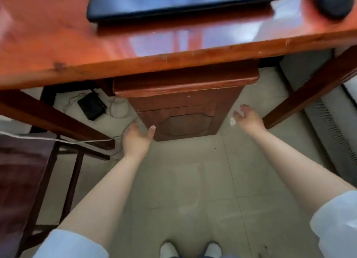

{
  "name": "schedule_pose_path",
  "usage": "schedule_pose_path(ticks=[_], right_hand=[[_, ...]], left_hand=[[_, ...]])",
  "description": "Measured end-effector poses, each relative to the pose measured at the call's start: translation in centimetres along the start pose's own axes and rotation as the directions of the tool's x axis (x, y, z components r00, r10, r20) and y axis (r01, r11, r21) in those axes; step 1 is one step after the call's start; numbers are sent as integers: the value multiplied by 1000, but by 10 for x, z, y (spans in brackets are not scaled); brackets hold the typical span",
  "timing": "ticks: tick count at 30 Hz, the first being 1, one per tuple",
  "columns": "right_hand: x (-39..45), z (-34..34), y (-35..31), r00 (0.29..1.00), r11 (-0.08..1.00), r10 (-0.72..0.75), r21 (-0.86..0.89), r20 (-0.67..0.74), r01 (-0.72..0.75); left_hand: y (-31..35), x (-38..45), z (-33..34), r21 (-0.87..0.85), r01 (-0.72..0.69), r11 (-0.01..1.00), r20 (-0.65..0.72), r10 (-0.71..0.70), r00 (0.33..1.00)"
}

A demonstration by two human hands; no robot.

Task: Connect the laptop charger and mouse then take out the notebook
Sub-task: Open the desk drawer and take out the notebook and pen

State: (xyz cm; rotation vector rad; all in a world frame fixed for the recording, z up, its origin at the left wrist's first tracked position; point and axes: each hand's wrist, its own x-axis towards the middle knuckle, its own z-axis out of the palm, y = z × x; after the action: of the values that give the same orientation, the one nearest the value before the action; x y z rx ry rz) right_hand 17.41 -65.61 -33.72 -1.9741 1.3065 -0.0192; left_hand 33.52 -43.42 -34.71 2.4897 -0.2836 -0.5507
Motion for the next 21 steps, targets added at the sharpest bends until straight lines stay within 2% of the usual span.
schedule_pose_path(ticks=[5, 10, 12, 14, 18, 21], right_hand=[[81, 53, 17, 968, 982, -64, 159, -244, 105], [127, 80, 24, 880, 855, -37, 441, -473, 273], [135, 81, 27, 881, 822, -23, 493, -473, 286], [138, 79, 26, 888, 836, -18, 481, -459, 265], [137, 78, 24, 895, 843, 29, 492, -444, 217], [136, 77, 21, 911, 743, 102, 640, -400, 198]], left_hand=[[-18, 69, 58, -249, -214, 945, -206, 164, 965], [-27, 115, 83, -297, -349, 889, -344, 241, 907], [-28, 124, 84, -329, -358, 874, -379, 225, 898], [-24, 128, 83, -340, -362, 868, -413, 208, 887], [-11, 127, 87, -400, -268, 876, -437, 75, 896], [-5, 127, 87, -486, -255, 836, -478, -11, 878]])
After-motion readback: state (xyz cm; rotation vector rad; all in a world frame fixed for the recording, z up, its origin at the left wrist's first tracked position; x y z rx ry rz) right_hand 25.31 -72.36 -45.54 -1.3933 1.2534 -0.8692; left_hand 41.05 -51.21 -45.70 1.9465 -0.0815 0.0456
